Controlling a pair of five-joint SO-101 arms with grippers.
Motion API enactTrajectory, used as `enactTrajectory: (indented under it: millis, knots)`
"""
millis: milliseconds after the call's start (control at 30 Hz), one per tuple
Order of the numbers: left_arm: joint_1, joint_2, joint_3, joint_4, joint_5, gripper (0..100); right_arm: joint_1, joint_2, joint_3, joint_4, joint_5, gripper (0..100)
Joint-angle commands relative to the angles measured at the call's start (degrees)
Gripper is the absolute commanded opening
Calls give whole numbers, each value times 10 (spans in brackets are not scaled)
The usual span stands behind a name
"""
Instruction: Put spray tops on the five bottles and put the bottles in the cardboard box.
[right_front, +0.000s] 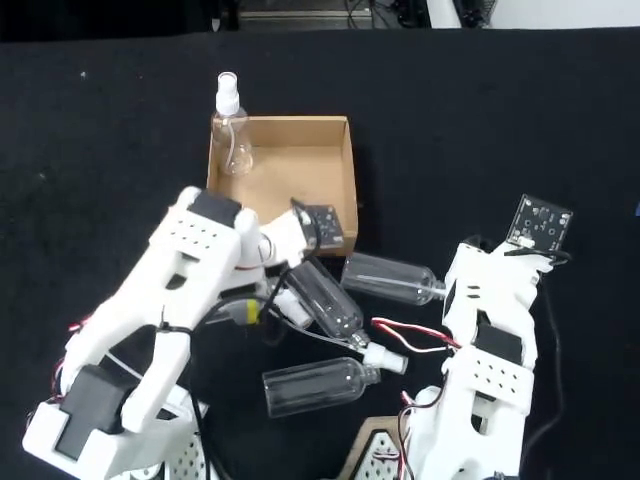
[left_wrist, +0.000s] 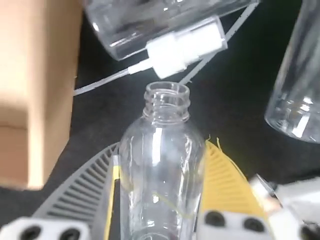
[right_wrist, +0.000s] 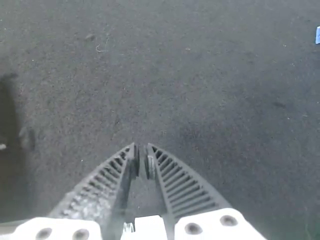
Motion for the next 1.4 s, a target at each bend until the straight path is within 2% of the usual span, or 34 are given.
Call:
enactTrajectory:
  millis: [0, 100, 267, 400, 467, 633, 833, 933, 1167, 1267, 1367]
  knots:
    - [-33, -11, -145, 142, -1, 130, 10, -11, -3, -15, 6, 11]
    - [-80, -19, -197, 199, -1, 130, 9, -11, -5, -11, 6, 11]
    - [-169, -101, -179, 202, 28, 130, 9, -11, -23, 10, 6, 12]
    - [-248, -171, -127, 202, 36, 130, -12, -11, -126, 157, 18, 13]
    - [-298, -195, -102, 202, 66, 130, -43, -11, -181, 224, 73, 13]
    - [-434, -205, -78, 202, 122, 130, -184, -6, -289, 336, 167, 13]
    - [-591, -201, -75, 158, 200, 130, -419, -6, -363, 433, 170, 13]
    - [-653, -200, -73, 140, 230, 130, -536, -5, -349, 411, 131, 13]
    - [-801, -200, -73, 74, 287, 130, -723, 76, -331, 353, 68, 13]
    - [-849, -200, -63, 47, 296, 130, -785, 123, -324, 311, 47, 13]
    - [-880, -200, -51, 13, 295, 130, -818, 167, -309, 263, 11, 13]
